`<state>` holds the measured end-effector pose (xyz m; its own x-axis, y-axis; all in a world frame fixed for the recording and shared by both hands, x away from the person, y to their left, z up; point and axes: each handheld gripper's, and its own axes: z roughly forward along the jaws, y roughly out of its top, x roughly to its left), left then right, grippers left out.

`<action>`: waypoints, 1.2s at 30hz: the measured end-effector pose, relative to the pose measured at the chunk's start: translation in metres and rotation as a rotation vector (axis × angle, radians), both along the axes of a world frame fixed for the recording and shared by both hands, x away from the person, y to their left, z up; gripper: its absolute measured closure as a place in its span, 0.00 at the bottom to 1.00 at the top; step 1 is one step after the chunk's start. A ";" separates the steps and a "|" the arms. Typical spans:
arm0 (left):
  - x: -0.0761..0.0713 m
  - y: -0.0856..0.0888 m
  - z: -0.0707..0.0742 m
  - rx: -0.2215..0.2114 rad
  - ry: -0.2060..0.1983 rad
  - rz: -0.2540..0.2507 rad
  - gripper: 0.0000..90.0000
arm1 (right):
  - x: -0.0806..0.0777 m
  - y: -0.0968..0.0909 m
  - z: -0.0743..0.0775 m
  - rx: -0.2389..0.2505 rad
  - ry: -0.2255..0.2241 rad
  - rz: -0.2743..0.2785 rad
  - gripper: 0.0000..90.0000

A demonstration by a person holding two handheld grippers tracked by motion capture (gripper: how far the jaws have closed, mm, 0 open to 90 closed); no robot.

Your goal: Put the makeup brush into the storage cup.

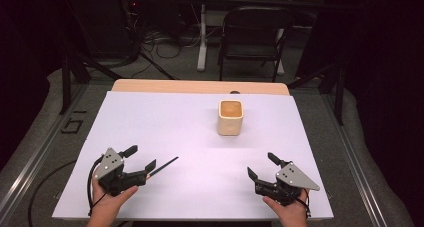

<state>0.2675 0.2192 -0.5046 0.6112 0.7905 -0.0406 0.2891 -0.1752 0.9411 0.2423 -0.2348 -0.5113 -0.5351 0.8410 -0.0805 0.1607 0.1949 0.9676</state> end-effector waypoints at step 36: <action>0.015 -0.002 0.013 0.167 0.198 0.008 0.23 | 0.002 0.001 -0.006 -0.027 0.046 0.016 0.25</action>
